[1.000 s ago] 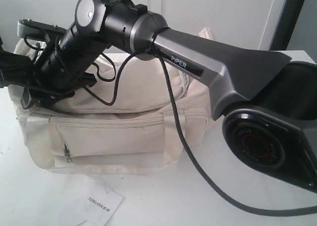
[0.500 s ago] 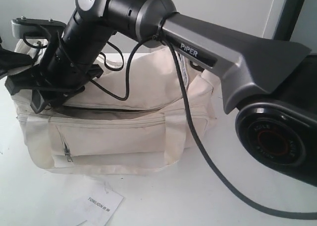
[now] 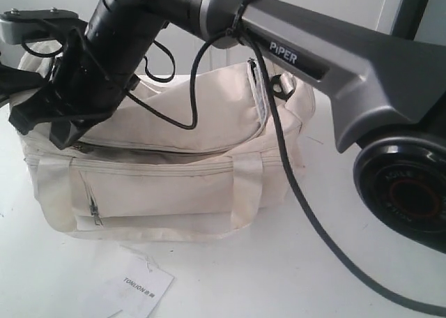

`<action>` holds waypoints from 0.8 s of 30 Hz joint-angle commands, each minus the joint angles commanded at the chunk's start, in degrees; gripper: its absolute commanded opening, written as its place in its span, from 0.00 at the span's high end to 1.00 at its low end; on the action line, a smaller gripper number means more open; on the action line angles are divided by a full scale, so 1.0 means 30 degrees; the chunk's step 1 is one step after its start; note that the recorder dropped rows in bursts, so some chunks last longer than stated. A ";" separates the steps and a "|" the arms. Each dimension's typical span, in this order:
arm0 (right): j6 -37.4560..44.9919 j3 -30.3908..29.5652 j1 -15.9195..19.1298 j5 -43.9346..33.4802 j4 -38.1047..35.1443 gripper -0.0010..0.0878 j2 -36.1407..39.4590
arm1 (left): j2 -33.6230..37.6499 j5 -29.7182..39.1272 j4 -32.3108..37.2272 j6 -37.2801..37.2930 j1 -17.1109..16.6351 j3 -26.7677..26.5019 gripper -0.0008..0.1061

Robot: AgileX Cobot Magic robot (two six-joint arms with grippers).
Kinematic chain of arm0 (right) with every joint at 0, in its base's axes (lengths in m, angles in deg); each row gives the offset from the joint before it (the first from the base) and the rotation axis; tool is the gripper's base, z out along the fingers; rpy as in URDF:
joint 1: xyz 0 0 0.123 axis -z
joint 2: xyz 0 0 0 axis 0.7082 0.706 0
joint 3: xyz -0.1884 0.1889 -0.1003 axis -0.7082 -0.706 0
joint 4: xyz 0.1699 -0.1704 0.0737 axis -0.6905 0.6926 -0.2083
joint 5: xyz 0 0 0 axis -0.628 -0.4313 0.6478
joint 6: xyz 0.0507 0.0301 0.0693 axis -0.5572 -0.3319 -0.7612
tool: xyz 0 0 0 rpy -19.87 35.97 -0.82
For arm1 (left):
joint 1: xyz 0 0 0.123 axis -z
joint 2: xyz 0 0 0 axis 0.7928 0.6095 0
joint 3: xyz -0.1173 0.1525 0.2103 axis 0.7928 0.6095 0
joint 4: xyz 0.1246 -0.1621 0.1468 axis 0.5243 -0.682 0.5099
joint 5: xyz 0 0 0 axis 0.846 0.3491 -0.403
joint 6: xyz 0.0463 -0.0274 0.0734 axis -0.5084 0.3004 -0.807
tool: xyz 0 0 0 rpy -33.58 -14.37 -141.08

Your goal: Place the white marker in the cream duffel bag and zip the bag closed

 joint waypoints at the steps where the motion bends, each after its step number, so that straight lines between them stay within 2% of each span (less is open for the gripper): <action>1: 0.0424 0.0000 0.0001 0.0240 0.0049 0.69 0.0046 | 0.0000 -0.0010 0.0000 -0.0038 0.0000 0.0000 0.99; 3: 0.0868 0.0000 0.0001 0.0533 0.0992 0.60 0.0281 | 0.0000 -0.0010 0.0000 -0.0243 0.0000 0.0000 0.99; 6: 0.0936 -0.0044 0.0001 0.1016 0.1770 0.60 0.0489 | 0.0000 0.0029 0.0000 -0.0474 0.0000 0.0000 0.99; 15: 0.2211 -0.0073 0.0001 0.2117 0.1756 0.60 0.1393 | 0.0000 0.0292 0.0000 -0.0474 0.0000 0.0000 0.99; 21: 0.3366 -0.0073 0.0001 0.2610 0.4057 0.60 0.1734 | 0.0000 0.0453 0.0000 -0.0474 0.0000 0.0000 0.99; 22: 0.3366 -0.0073 0.0001 0.2520 0.4099 0.61 0.1771 | 0.0000 0.0453 0.0000 -0.0474 0.0000 0.0000 0.99; 24: 0.3366 -0.0073 0.0001 0.2476 0.4140 0.69 0.1771 | 0.0000 0.0453 0.0000 -0.0474 0.0000 0.0000 0.99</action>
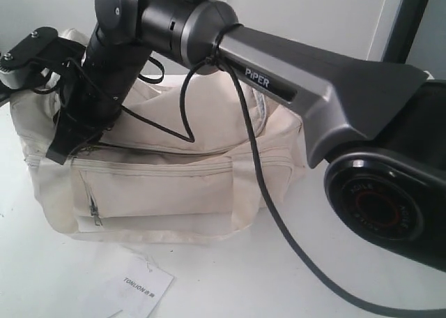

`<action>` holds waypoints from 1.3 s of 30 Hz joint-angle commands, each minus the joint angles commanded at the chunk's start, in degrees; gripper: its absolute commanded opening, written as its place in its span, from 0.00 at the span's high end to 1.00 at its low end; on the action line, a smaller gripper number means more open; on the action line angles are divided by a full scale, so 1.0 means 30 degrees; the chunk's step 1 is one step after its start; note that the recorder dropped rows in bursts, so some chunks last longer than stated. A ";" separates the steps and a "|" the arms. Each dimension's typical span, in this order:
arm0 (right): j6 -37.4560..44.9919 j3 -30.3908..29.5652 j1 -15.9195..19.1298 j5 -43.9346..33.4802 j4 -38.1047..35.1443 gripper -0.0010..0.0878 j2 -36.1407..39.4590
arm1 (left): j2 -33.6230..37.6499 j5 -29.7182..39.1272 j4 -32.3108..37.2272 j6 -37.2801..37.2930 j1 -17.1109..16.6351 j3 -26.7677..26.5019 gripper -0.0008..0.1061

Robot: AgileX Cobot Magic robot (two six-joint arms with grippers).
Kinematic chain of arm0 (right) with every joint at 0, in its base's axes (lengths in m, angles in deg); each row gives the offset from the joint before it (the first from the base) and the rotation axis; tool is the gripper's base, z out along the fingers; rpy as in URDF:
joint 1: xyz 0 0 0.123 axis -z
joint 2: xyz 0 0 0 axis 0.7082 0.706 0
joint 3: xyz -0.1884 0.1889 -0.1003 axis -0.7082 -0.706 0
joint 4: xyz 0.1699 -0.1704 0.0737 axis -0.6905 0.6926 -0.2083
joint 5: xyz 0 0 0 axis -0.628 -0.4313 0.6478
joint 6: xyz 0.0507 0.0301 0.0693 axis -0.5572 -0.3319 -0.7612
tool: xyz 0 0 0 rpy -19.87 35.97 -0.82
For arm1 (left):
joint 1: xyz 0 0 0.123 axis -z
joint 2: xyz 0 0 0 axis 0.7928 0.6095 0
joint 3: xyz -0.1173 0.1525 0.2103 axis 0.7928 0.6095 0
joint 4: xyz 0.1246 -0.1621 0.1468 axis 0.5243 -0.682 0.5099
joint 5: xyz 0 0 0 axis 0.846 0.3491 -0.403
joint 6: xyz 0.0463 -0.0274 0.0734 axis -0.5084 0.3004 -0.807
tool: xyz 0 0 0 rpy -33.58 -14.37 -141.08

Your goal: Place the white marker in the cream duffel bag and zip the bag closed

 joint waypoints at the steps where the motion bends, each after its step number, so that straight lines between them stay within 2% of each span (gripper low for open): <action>1: 0.0000 0.0000 0.0000 0.0123 0.0000 0.79 -0.0044 | 0.0000 0.0000 0.0000 0.0000 0.0000 0.0000 0.99; 2: 0.0000 0.0000 0.0000 0.0204 0.0000 0.91 -0.0113 | 0.0000 0.0000 0.0000 0.0000 0.0000 0.0000 0.99; 3: 0.0000 0.0037 0.0000 0.0199 0.0000 0.99 -0.0191 | 0.0000 0.0000 0.0000 0.0000 0.0000 0.0000 0.99; 4: 0.0000 0.0037 0.0000 0.0199 0.0041 0.99 -0.0248 | 0.0000 0.0000 0.0000 0.0000 0.0000 0.0000 0.99; 12: -0.0172 0.0037 0.0000 -0.0384 0.0078 0.99 -0.1184 | 0.0000 0.0041 0.0000 -0.0027 0.0000 0.0000 0.99; 25: -0.0301 0.0037 -0.0039 -0.1539 -0.0358 0.99 -0.1352 | 0.0000 0.0041 0.0000 -0.0027 0.0000 0.0000 0.99; 33: -0.0151 0.0037 -0.0068 -0.2841 0.0610 0.99 -0.1714 | 0.0000 0.0041 -0.0040 -0.0076 0.0000 0.0000 0.99; 35: -0.0352 0.0001 -0.0068 -0.2706 0.0324 0.99 -0.1714 | 0.0000 0.0041 -0.0123 -0.0076 0.0000 0.0000 0.99; 36: -0.0866 0.0001 -0.0068 -0.2433 -0.0647 0.99 -0.1714 | 0.0000 0.0080 -0.0162 -0.0076 0.0000 0.0000 0.99; 39: -0.1686 0.0001 -0.0068 -0.1608 -0.1445 0.89 -0.1624 | 0.0000 0.0154 -0.0162 -0.0076 0.0000 0.0000 0.99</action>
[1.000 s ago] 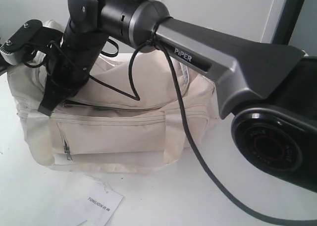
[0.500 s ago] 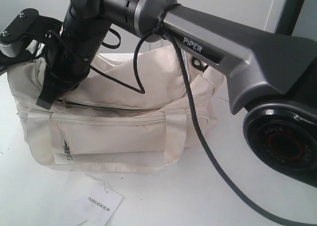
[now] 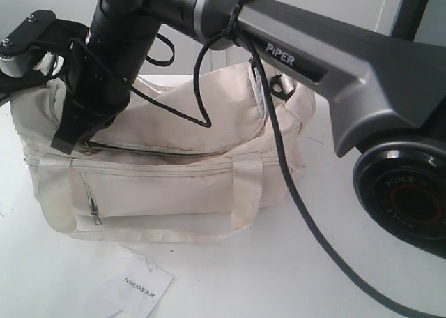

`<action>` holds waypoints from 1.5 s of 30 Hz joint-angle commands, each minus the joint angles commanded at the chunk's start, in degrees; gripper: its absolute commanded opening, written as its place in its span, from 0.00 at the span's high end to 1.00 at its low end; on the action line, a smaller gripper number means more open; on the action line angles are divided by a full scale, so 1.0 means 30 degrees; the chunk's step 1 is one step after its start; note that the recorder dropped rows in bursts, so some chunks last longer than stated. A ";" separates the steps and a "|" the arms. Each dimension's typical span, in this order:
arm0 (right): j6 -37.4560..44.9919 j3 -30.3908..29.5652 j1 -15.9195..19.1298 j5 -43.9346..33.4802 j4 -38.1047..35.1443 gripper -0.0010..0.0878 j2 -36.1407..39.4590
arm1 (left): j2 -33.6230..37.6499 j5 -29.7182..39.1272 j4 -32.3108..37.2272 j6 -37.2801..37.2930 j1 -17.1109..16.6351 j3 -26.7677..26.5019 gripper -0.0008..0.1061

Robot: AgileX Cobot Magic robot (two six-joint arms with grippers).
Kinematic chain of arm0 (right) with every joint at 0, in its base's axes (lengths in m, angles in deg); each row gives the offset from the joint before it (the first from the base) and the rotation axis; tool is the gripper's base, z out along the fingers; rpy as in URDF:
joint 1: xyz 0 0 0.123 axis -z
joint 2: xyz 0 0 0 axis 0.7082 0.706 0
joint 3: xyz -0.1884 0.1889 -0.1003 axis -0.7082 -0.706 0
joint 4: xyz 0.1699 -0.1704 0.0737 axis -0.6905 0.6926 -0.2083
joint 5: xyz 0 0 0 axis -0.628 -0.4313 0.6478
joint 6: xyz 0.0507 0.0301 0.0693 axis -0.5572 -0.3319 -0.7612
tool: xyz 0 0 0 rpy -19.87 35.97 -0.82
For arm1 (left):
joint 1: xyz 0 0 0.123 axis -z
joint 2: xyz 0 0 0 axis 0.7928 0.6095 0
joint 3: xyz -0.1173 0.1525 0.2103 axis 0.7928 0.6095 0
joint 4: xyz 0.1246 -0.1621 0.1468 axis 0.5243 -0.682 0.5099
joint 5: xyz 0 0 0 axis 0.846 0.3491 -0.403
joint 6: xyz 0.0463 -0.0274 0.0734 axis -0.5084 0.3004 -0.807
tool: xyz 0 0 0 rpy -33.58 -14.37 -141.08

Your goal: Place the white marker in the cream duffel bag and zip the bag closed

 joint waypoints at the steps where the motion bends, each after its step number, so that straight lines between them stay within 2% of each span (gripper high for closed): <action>1: -0.0403 0.0000 0.0000 0.0288 -0.0231 0.82 0.0142 | 0.0000 0.0040 0.0000 0.0000 0.0000 0.0000 0.99; 2: -0.1868 0.0000 0.0000 0.0837 -0.0464 0.67 0.0378 | 0.0000 0.0040 0.0000 0.0000 0.0000 0.0000 0.99; 5: -0.4468 0.0000 0.0000 0.1735 -0.0503 0.49 0.0844 | 0.0000 0.0046 0.0000 -0.0051 0.0000 0.0000 0.99; 6: -0.6270 0.0000 0.0000 0.2294 -0.0392 0.43 0.1125 | 0.0000 0.0046 0.0000 -0.0051 0.0000 0.0000 0.99; 10: -0.8639 0.0000 0.0000 0.2596 0.0649 0.43 0.1597 | 0.0000 0.0158 0.0000 -0.0047 0.0000 0.0000 0.99; 13: -0.8909 0.0000 0.0067 0.2630 0.1498 0.43 0.1657 | 0.0000 0.0220 0.0000 -0.0047 0.0000 0.0000 0.99; 21: -0.8866 0.0000 0.0283 0.2162 0.4139 0.57 0.1657 | 0.0000 0.0266 0.0000 -0.0047 0.0000 0.0000 0.99; 28: -0.8199 0.0000 0.0283 0.2041 0.4355 0.98 0.1657 | 0.0000 0.0260 0.0000 -0.0344 0.0000 0.0000 0.99; 45: -0.7751 0.0040 0.0283 0.0317 0.3538 0.99 0.0310 | 0.0000 0.0172 0.0000 -0.0336 0.0000 0.0000 0.99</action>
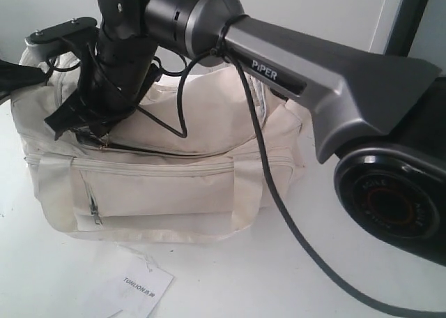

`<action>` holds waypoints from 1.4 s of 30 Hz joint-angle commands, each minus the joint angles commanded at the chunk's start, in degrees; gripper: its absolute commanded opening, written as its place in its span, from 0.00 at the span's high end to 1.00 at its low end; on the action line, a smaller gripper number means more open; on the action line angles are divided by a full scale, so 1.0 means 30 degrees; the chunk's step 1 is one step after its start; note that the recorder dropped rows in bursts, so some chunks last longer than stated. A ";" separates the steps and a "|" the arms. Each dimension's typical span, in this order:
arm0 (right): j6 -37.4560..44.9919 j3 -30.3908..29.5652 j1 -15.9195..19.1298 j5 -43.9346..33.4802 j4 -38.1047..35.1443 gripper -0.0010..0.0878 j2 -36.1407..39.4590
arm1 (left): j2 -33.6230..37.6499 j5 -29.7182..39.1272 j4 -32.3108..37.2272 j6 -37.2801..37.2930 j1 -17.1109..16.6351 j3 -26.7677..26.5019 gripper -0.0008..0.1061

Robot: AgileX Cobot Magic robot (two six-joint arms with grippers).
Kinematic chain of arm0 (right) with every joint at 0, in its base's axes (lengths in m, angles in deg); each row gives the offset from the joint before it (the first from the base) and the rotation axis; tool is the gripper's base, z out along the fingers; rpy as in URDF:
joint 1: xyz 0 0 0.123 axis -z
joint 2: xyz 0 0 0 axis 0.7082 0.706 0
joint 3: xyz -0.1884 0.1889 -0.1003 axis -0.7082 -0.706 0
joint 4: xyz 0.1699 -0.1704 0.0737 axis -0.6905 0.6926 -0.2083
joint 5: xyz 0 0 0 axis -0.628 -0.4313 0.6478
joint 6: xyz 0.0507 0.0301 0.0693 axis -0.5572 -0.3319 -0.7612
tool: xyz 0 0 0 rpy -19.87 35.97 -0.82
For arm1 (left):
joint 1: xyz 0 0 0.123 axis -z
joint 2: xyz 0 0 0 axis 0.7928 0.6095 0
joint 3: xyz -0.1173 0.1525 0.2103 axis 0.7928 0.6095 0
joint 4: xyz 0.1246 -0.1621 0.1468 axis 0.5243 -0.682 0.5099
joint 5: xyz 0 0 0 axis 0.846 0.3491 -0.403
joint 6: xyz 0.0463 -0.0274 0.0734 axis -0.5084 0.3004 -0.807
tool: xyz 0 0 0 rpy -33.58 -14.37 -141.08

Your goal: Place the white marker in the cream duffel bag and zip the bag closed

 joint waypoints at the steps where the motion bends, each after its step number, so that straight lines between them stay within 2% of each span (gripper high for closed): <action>1: 0.0100 0.0000 0.0000 0.0000 -0.0040 0.99 -0.0086 | 0.0000 0.0000 0.0000 0.0000 0.0000 0.0000 0.99; 13: 0.1056 0.0031 0.0000 -0.1836 0.0428 0.99 -0.0121 | 0.0000 -0.0425 -0.0708 0.0000 0.0000 0.0000 0.99; 23: 0.1266 -0.0045 0.0000 -0.1857 0.1136 0.99 -0.0243 | 0.0000 -0.0626 -0.0846 0.0132 0.0000 0.0000 0.99; 42: 0.1266 -0.0901 0.0178 -0.1857 0.0859 0.99 -0.1061 | 0.0000 -0.0901 -0.0968 0.0215 -0.0152 0.0000 0.99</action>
